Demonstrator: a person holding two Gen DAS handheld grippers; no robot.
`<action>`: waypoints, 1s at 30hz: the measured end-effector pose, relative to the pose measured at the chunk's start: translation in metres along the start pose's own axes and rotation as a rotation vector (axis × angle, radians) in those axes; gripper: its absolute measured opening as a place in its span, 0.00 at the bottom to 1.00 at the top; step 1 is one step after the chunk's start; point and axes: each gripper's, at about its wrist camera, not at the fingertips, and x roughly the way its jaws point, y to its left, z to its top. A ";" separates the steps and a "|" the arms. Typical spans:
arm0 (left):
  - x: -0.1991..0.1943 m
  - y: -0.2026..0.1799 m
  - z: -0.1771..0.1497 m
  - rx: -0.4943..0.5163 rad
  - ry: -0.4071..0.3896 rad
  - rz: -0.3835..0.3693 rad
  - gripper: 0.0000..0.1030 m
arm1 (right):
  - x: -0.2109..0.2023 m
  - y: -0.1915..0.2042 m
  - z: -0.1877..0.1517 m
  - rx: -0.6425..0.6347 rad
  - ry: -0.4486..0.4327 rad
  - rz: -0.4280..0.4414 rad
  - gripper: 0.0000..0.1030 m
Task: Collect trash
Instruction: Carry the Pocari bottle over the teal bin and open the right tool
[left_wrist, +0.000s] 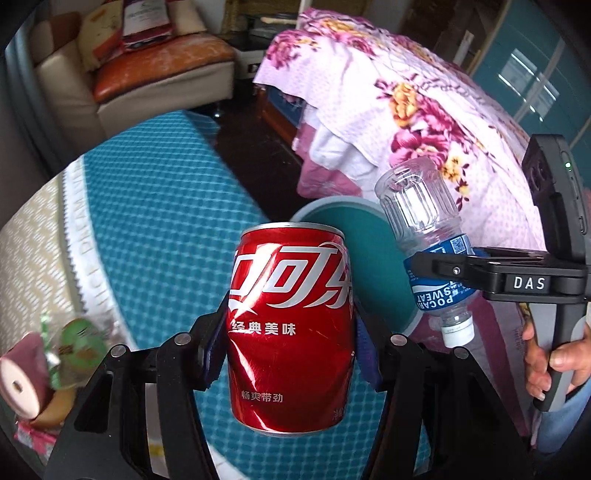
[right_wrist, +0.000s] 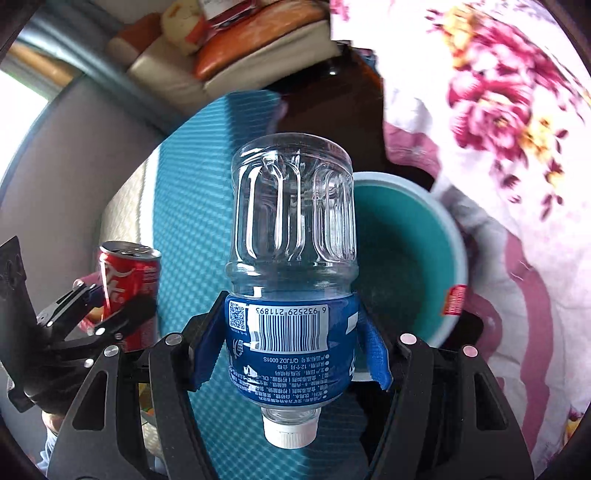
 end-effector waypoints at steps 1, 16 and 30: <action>0.007 -0.007 0.003 0.011 0.008 -0.006 0.57 | -0.001 -0.006 0.000 0.009 -0.002 -0.005 0.60; 0.082 -0.053 0.017 0.084 0.123 -0.002 0.61 | 0.017 -0.062 -0.006 0.127 0.041 -0.035 0.60; 0.057 -0.034 0.006 0.034 0.082 0.008 0.82 | 0.023 -0.061 -0.008 0.147 0.063 -0.040 0.60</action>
